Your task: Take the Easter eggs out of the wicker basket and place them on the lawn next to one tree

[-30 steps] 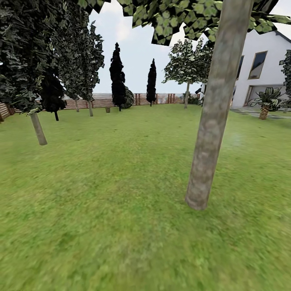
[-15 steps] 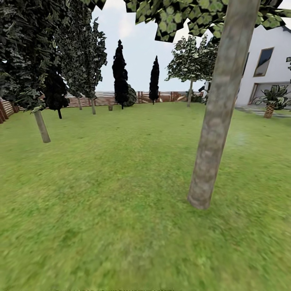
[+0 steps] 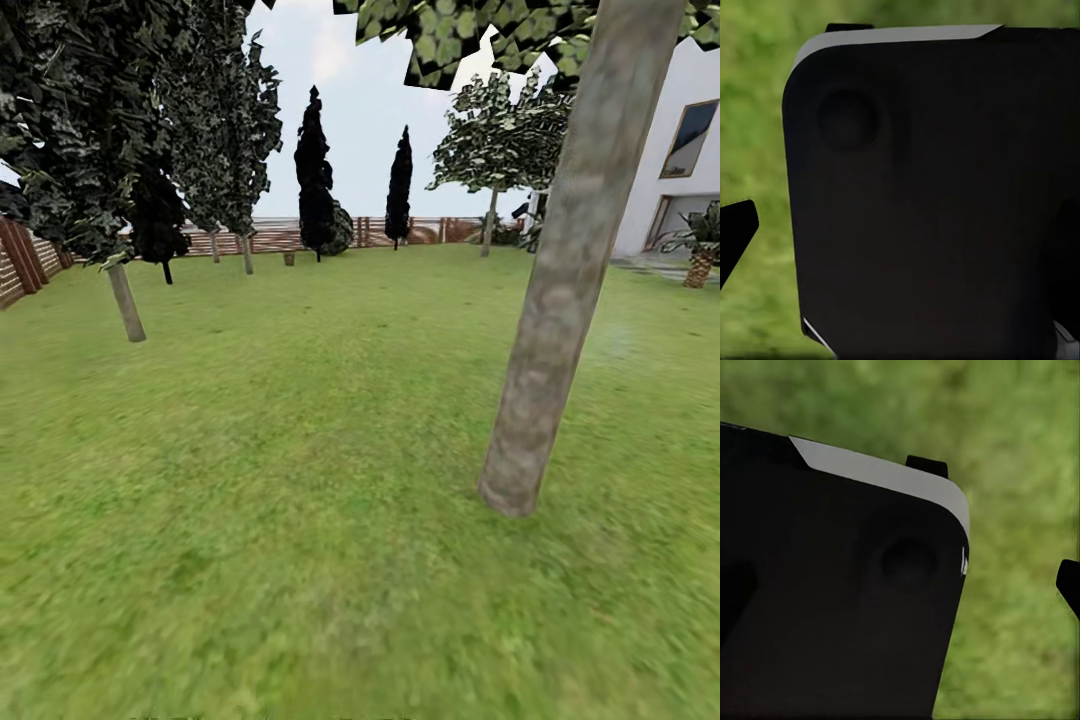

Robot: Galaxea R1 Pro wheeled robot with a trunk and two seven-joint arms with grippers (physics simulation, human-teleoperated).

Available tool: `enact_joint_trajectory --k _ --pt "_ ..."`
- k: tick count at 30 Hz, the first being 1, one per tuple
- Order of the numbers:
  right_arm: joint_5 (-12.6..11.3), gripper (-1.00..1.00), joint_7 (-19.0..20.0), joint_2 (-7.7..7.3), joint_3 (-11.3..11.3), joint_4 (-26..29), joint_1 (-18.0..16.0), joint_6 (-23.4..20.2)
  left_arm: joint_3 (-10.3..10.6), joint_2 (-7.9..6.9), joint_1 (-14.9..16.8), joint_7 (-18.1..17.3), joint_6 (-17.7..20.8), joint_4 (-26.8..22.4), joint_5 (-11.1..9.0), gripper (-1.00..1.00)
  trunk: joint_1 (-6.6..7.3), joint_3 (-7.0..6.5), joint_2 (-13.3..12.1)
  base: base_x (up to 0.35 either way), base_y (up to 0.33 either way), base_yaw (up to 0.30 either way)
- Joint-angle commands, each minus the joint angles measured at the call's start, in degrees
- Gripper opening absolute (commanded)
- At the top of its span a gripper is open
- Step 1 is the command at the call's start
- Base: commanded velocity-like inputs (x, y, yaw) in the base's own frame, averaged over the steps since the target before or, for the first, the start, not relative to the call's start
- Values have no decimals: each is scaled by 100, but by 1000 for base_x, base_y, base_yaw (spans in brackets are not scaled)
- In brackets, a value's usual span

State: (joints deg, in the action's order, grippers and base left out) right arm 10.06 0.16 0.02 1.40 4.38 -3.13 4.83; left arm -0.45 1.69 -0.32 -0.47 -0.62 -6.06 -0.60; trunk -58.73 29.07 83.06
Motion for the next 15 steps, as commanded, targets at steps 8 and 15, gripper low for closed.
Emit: enact_joint_trajectory --k 8,15 --pt "47 100 1 28 10 -7 -3 21 -3 -1 -3 -6 -2 -9 -5 100 0 78 2 0 0 133" --pt "48 100 1 11 10 0 -3 19 0 0 -3 -6 -4 -1 -2 100 0 143 2 0 0 136"
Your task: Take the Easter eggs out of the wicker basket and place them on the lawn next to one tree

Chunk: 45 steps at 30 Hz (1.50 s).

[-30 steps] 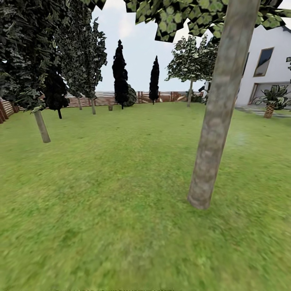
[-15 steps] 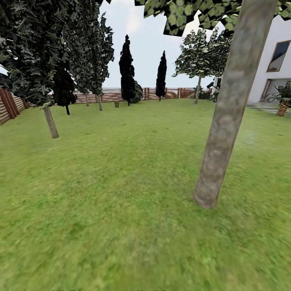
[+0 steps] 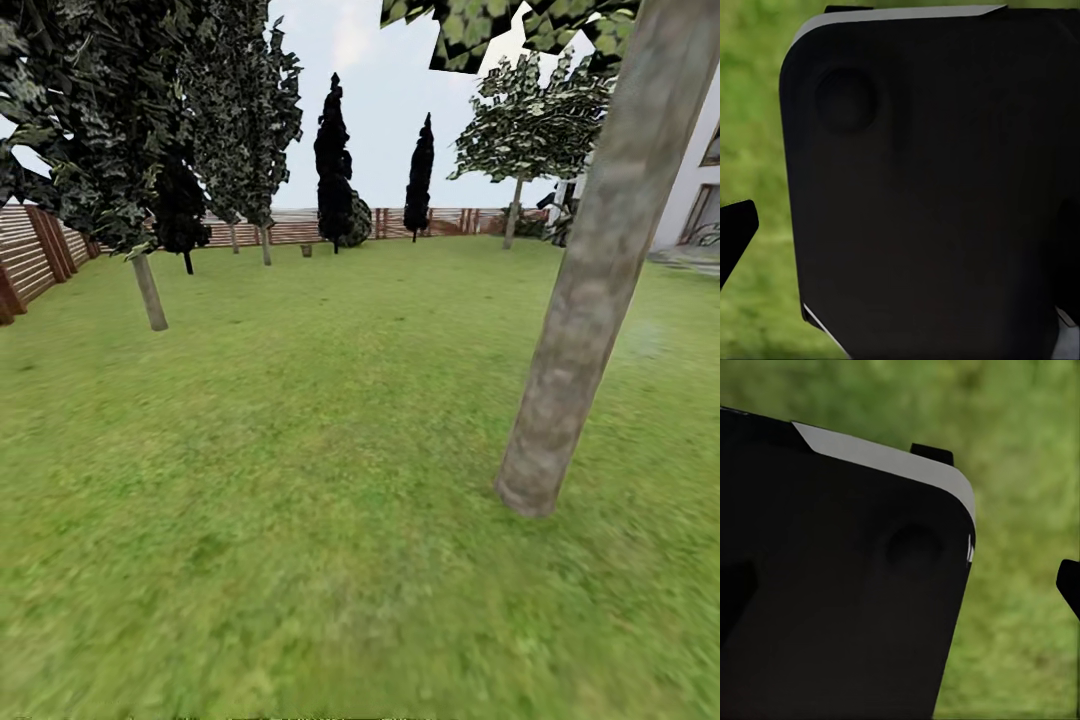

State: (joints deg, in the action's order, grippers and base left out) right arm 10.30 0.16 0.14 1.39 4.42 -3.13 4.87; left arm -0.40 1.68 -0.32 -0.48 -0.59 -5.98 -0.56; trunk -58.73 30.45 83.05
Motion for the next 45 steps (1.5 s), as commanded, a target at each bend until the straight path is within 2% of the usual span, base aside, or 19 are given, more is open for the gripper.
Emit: enact_joint_trajectory --k 1,25,45 --pt "25 100 2 1 10 -6 -3 14 -4 0 -3 -5 -5 -9 -5 100 0 14 2 0 0 136" --pt "8 100 2 -16 2 -3 -3 13 -4 -1 -3 -7 -8 -9 -5 100 0 234 2 0 0 129" --pt "4 100 2 -21 2 -2 -3 14 -5 -1 -3 -5 -4 -9 -5 100 0 418 2 0 0 70"
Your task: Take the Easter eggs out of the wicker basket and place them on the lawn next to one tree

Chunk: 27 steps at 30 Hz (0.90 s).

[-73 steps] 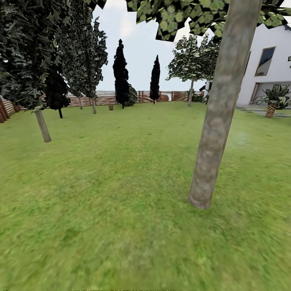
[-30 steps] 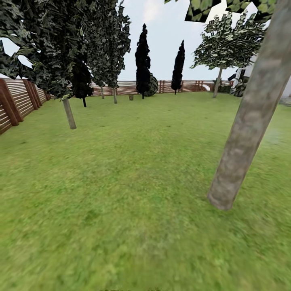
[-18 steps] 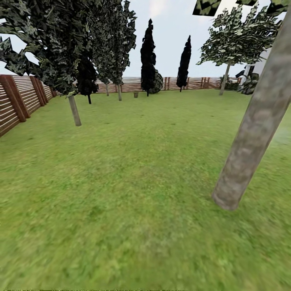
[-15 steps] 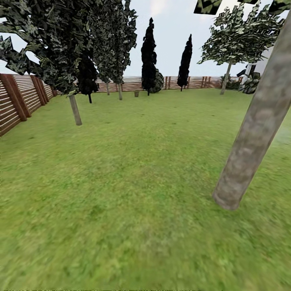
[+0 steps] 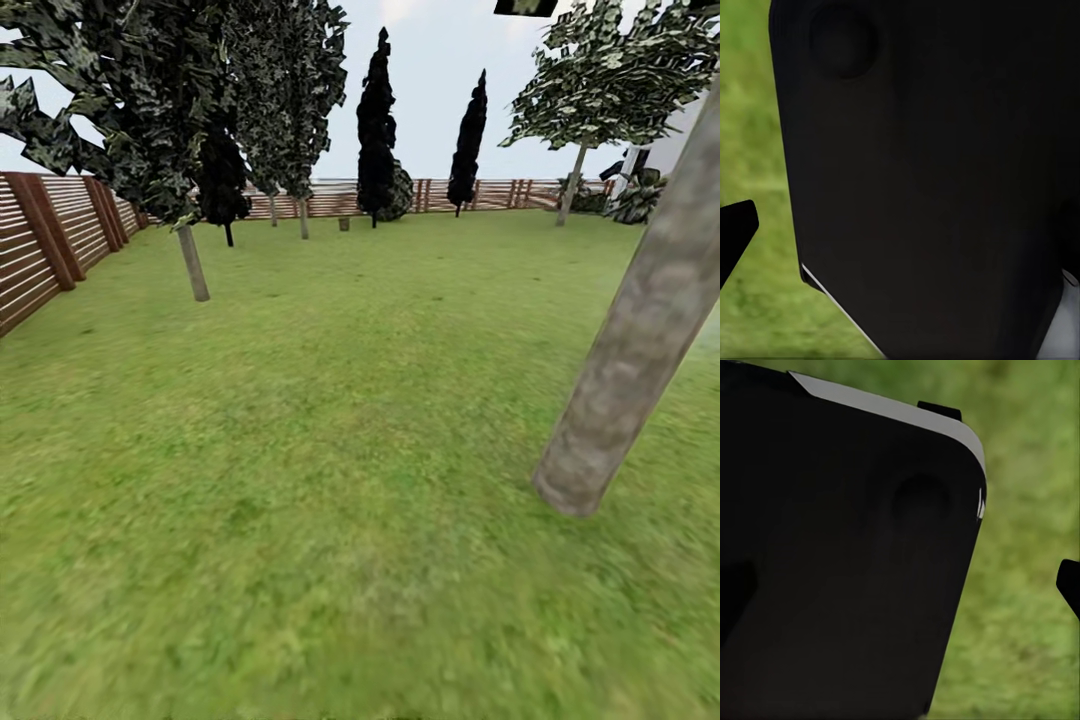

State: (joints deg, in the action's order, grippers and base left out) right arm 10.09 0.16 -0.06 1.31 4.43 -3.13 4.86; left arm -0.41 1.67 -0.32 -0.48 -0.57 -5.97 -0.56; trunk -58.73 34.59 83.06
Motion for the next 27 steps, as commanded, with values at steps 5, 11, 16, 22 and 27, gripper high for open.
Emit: enact_joint_trajectory --k 5,11,16,22,27 --pt "28 100 2 4 10 -4 -3 15 -4 0 -3 -6 -5 -9 -6 100 0 50 2 17 0 68" --pt "28 100 2 5 10 -4 -3 15 -3 0 -3 -5 -4 -9 -6 100 0 106 2 76 0 68" --pt "28 100 2 2 10 -4 -3 15 -4 0 -3 -7 -4 -9 -6 100 0 152 2 84 0 68" --pt "34 100 3 -1 13 -6 -3 22 -3 0 -3 -5 -6 -9 -6 100 0 203 2 85 0 60" --pt "51 100 12 -11 33 -16 -3 33 -3 0 -3 -5 -4 -9 -6 100 0 212 2 86 0 11"
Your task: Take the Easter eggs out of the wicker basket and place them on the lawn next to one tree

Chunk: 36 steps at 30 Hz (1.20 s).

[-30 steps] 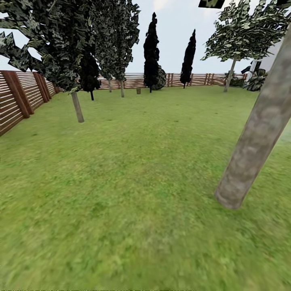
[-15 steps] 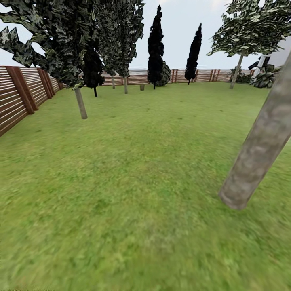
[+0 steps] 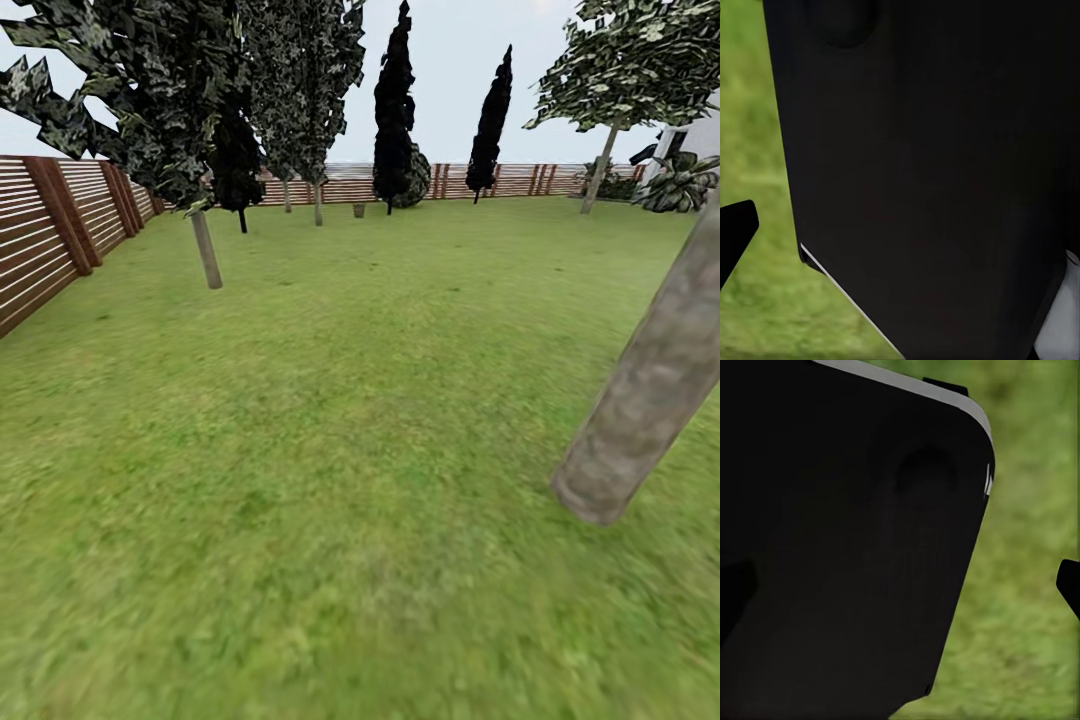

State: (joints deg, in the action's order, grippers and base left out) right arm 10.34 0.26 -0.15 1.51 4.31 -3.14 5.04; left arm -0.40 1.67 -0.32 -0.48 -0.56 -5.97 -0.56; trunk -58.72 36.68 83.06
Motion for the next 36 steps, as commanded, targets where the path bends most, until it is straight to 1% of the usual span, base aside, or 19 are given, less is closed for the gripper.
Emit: enact_joint_trajectory --k 1,7,27,33,36 --pt "25 100 3 -2 10 1 -3 15 -4 0 -3 -5 -7 -9 -6 100 -1 4 2 93 0 1" --pt "21 100 1 10 7 16 -3 23 -7 0 -3 -5 -6 -9 -12 100 -1 4 2 183 0 0" --pt "10 100 1 17 -1 19 -3 23 -7 0 -3 -5 -6 -9 -9 100 -1 4 2 323 0 -2" --pt "3 100 16 15 -2 24 -3 23 -7 0 -3 -5 -7 -9 -10 100 -1 4 2 327 0 -157" --pt "3 100 18 15 -2 26 -3 21 -5 0 -3 -5 -6 -9 -7 100 -1 4 2 327 0 -47"
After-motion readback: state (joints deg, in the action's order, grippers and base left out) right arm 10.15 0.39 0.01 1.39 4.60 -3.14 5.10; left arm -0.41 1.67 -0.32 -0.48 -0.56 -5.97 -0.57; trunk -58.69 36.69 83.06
